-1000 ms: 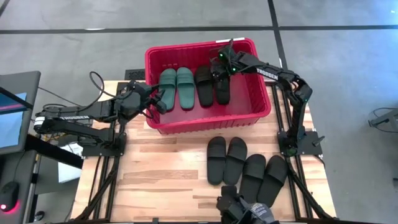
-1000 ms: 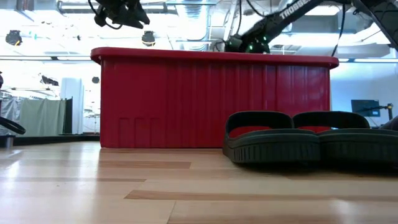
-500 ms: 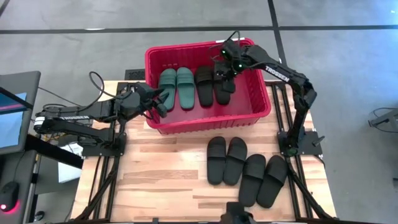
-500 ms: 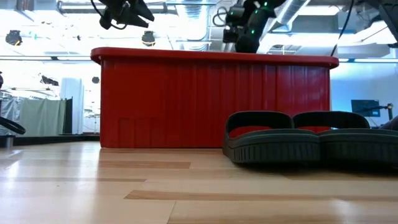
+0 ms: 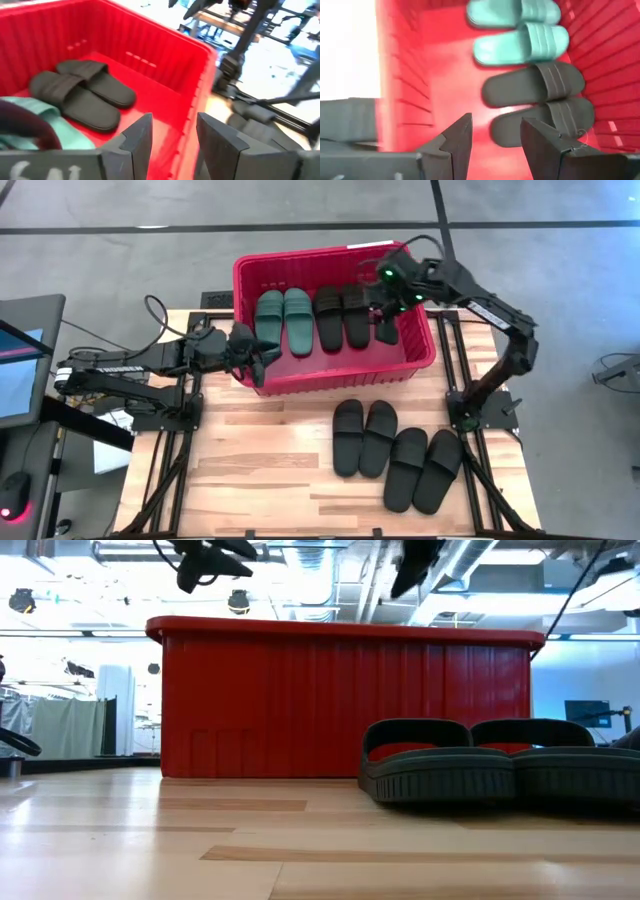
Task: Pick and place slides into bin
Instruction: Put the black slipper into the red container
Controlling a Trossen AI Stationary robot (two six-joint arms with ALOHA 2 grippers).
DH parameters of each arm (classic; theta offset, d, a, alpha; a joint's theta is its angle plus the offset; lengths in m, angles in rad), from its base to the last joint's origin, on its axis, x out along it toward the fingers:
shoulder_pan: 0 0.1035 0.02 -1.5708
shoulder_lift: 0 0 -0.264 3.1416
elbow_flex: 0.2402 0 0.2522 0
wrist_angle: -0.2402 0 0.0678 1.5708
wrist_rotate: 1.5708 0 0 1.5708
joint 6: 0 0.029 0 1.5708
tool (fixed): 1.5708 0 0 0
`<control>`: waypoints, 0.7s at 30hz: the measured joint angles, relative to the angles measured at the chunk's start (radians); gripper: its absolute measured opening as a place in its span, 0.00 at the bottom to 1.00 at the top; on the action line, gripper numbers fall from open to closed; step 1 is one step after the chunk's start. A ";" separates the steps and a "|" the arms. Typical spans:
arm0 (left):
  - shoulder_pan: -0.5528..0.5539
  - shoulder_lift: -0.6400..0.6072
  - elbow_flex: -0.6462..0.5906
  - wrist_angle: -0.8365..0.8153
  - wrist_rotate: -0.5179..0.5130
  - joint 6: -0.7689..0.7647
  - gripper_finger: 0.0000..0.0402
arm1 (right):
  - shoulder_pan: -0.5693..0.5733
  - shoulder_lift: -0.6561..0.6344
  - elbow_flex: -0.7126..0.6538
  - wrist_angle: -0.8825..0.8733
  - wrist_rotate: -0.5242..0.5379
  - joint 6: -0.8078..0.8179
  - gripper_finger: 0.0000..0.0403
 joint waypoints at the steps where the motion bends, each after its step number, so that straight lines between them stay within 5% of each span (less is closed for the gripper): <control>1: 0.000 0.000 0.000 0.000 0.017 0.000 0.35 | 0.010 -0.021 -0.001 -0.006 -0.007 0.013 0.38; 11: -0.016 0.000 0.000 -0.001 0.042 0.117 0.35 | 0.176 -0.242 -0.021 -0.045 0.000 0.315 0.38; 21: -0.045 0.000 0.000 -0.029 0.139 0.228 0.35 | 0.500 -0.351 -0.102 -0.046 0.319 0.729 0.38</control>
